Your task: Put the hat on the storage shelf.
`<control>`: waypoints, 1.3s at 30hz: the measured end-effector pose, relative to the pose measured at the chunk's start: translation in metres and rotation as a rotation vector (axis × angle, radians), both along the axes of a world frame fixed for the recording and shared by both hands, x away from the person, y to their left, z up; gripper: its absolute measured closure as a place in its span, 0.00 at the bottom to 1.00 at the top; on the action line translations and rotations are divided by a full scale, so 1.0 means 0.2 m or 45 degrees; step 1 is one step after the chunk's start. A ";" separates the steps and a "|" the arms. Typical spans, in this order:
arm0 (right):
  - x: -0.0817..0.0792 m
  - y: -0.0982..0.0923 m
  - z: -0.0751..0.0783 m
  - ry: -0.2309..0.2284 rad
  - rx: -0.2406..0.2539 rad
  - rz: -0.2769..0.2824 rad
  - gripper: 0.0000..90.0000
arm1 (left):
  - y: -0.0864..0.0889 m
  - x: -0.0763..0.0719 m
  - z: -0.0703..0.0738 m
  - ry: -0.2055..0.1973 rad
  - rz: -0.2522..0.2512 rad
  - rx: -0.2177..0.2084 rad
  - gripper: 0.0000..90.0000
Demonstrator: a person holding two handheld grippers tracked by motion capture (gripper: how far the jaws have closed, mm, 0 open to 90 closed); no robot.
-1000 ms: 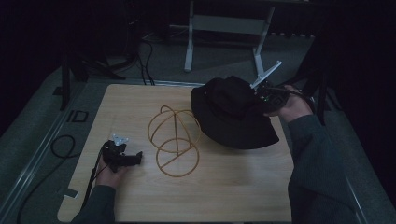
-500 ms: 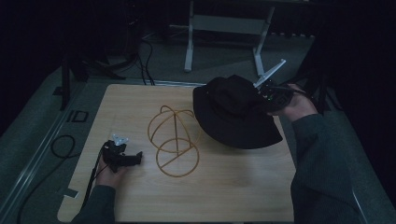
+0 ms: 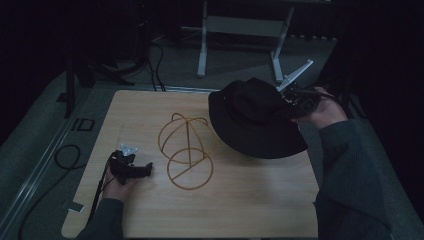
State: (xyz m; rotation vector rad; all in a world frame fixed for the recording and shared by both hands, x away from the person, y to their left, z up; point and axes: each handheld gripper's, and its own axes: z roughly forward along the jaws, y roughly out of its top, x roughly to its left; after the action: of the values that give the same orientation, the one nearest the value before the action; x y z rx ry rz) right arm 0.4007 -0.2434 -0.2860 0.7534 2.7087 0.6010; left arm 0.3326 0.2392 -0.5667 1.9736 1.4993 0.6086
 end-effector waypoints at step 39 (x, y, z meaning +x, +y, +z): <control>-0.09 -0.03 0.10 -0.019 0.053 0.104 0.96 | 0.00 0.00 0.00 -0.003 0.002 -0.001 0.02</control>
State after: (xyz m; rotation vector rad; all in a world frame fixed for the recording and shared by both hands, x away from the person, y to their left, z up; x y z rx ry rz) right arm 0.3835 -0.2494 -0.2656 0.6486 2.7323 0.6802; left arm 0.3327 0.2391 -0.5668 1.9703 1.4999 0.6109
